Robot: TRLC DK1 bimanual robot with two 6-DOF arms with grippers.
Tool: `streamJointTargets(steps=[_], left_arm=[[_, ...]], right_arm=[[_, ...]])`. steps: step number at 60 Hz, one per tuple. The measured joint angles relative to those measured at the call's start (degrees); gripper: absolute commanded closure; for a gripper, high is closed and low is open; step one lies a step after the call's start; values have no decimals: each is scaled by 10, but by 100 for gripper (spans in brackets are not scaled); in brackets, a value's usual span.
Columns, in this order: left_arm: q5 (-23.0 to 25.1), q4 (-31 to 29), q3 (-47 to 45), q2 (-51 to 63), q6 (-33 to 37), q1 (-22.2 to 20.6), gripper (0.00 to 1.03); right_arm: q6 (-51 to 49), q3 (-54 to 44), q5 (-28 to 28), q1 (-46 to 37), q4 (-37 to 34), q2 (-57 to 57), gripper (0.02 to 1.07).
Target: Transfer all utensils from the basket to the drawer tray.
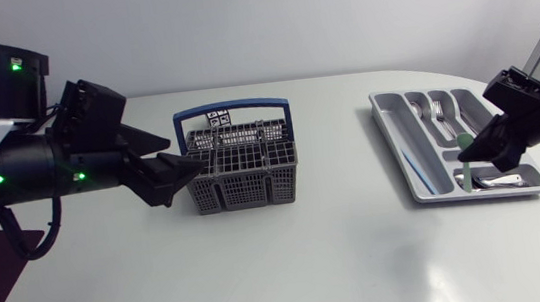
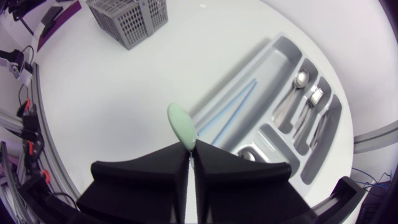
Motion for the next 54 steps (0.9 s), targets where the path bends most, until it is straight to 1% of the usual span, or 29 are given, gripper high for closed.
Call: streamJointTargets(steps=[6, 13, 22, 34, 40, 45, 47, 51, 54], left_arm=[[0, -8, -10, -9, 2, 20, 5], [0, -9, -24, -27, 5, 38, 5], [0, -21, -35, -49, 6, 63, 5], [0, -40, -46, -70, 6, 89, 5], [0, -43, -53, -83, 6, 96, 5], [0, -43, -61, -96, 6, 99, 5], [0, -43, -64, -100, 6, 103, 5], [0, -43, -70, -107, 6, 108, 5], [0, -42, -76, -112, 6, 110, 5]], right_arm=[[-56, 0, 32, -34, 13, 14, 101], [-109, 0, 63, -60, 47, 29, 101], [-152, -3, 111, -73, 117, 47, 101], [-194, -42, 185, -73, 222, 80, 101], [-208, -58, 215, -73, 256, 101, 100], [-223, -79, 241, -73, 296, 110, 90], [-231, -92, 251, -73, 318, 111, 83], [-245, -113, 262, -73, 349, 111, 76], [-253, -126, 267, -73, 362, 111, 66]])
